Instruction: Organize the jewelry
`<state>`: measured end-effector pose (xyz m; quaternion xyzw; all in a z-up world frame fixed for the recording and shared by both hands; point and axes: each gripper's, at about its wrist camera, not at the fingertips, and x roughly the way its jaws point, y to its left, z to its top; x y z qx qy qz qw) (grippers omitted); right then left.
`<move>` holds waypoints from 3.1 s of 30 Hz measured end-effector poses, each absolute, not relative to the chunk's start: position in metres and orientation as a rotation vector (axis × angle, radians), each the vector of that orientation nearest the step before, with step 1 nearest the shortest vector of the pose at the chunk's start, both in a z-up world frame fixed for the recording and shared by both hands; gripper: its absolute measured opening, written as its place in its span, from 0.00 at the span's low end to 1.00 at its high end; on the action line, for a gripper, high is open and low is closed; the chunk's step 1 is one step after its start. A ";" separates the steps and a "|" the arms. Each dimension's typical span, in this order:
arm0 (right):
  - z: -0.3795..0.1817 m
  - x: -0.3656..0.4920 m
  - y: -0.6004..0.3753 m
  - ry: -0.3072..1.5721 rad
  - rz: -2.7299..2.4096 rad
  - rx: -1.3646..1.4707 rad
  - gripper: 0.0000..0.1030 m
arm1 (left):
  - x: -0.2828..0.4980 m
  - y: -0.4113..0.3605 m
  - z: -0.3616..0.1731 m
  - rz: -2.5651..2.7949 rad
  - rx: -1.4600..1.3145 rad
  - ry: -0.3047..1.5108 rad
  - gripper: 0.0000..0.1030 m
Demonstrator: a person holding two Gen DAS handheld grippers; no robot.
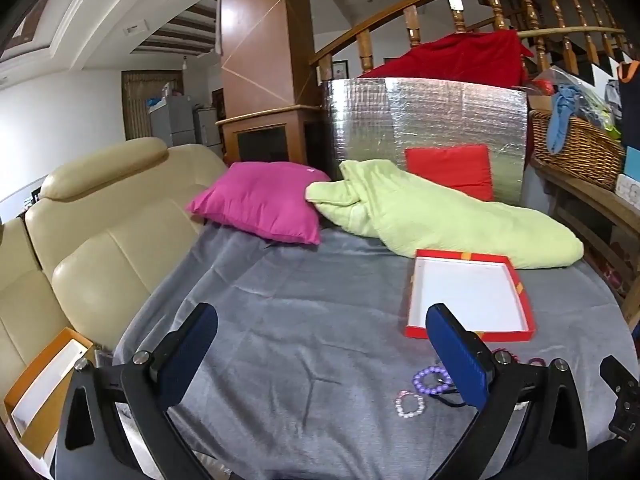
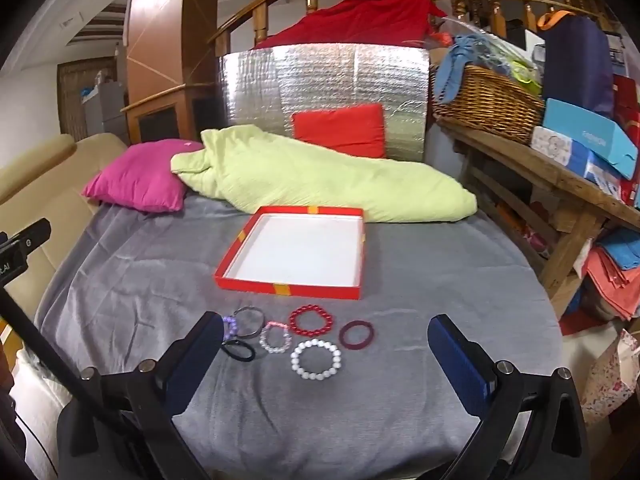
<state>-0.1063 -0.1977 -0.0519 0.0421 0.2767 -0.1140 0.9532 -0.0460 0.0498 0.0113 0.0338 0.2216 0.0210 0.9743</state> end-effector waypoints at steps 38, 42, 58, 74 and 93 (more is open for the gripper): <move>-0.150 -0.049 -0.243 0.730 -0.236 0.167 1.00 | 0.031 0.008 -0.106 -0.084 0.148 0.717 1.00; -0.175 -0.044 -0.266 0.779 -0.213 0.212 0.99 | 0.043 -0.005 -0.137 -0.200 0.126 0.805 1.00; -0.228 0.014 -0.253 0.918 -0.107 0.166 0.45 | 0.079 -0.017 -0.190 -0.289 0.087 0.971 1.00; -0.228 0.005 -0.254 0.859 -0.100 0.119 0.10 | 0.074 -0.024 -0.209 -0.325 0.174 0.996 0.66; -0.172 0.005 -0.262 0.665 0.085 0.331 0.10 | 0.073 -0.012 -0.173 -0.427 0.173 0.864 0.08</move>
